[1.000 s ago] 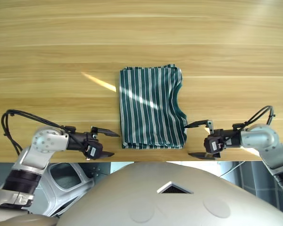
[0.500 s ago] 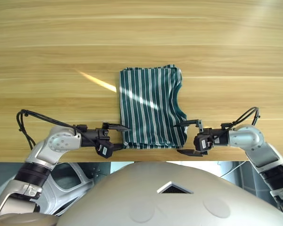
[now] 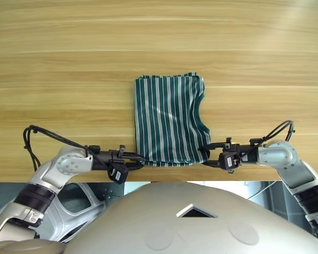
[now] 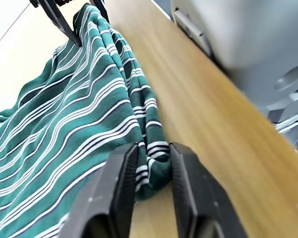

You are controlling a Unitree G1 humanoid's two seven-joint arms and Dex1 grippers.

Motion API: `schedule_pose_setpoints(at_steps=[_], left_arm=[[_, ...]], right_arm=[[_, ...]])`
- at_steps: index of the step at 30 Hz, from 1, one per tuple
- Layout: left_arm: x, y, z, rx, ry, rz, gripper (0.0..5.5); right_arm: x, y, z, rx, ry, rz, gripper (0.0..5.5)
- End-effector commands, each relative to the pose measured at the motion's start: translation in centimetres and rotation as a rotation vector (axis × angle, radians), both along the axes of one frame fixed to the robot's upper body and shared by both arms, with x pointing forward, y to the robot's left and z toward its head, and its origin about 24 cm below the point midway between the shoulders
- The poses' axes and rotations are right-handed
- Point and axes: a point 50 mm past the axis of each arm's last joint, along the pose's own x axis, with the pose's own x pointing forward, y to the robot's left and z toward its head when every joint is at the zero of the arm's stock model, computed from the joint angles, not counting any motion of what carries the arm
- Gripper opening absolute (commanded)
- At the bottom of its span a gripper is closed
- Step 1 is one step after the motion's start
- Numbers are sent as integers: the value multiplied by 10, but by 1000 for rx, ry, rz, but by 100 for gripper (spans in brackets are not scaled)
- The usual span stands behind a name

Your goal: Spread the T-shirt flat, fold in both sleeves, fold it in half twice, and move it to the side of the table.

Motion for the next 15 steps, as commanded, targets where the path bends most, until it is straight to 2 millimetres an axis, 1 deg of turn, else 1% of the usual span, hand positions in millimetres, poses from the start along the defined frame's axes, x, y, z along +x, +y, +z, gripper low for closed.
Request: schedule_pose_setpoints(at_steps=[1, 7, 8, 12, 15], left_arm=[[-1, 6, -8, 77, 23, 2, 110], [0, 2, -7, 58, 27, -3, 110], [0, 1, -7, 51, 31, -8, 110], [-3, -5, 0, -10, 55, -27, 110], [-3, -7, 5, -38, 57, -36, 61]], right_arm=[[-1, -2, 3, -17, -4, 17, 152], [0, -2, 3, -15, -6, 23, 42], [1, -2, 4, -14, -9, 22, 16], [5, -1, 6, -6, -22, 20, 6], [6, 0, 8, 5, -27, 24, 6]])
